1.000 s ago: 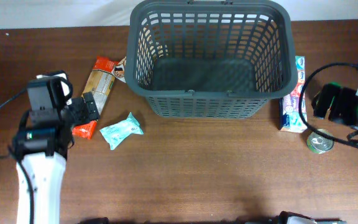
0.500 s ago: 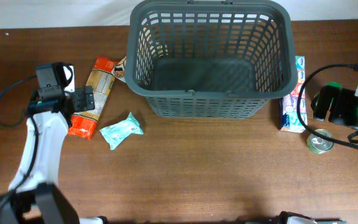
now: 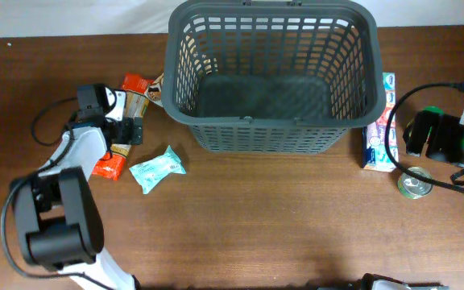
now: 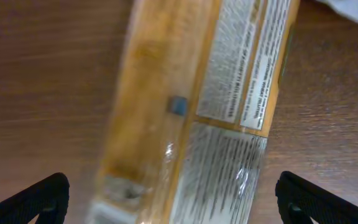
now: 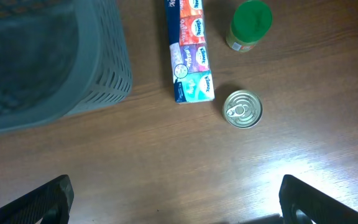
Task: Pack container
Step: 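Grasp the orange-red pasta package with the left gripper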
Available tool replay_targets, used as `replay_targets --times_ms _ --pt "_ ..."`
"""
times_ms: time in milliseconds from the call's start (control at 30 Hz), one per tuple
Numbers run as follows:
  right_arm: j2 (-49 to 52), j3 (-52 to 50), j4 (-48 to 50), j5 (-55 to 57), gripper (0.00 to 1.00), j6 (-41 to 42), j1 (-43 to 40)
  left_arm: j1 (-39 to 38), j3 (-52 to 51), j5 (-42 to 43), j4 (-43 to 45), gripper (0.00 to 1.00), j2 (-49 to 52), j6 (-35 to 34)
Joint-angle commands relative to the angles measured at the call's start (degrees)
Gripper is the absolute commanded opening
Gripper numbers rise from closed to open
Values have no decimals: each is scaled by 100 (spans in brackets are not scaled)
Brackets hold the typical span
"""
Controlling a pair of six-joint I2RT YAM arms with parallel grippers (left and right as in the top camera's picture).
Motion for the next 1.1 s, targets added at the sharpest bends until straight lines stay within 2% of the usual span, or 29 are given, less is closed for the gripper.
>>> replay_targets --times_ms 0,233,300,333,367,600,700,833,1033,1067 --pt "33 13 2 -79 99 -63 -15 -33 -7 326 140 99 369 177" --pt "33 13 2 -79 99 -63 -15 -33 -7 219 199 100 603 175" --pt "33 11 2 -79 99 -63 -15 -33 -7 175 197 89 612 173" --pt "33 11 2 -79 99 -63 -15 -33 -7 173 195 77 612 173" --pt "33 13 2 -79 99 -63 -15 -33 -7 175 199 70 612 170" --pt "33 13 2 -79 99 -63 -15 -33 31 175 199 35 610 146" --pt "33 13 2 -79 99 -63 -15 -31 116 175 153 27 581 118" --pt "33 13 2 -79 99 -63 -15 -7 262 105 111 24 378 -133" --pt "33 11 2 -79 99 -63 -15 109 527 -140 114 2 -358 -334" --pt "33 13 2 -79 99 -63 -15 142 566 -151 114 2 -501 -348"
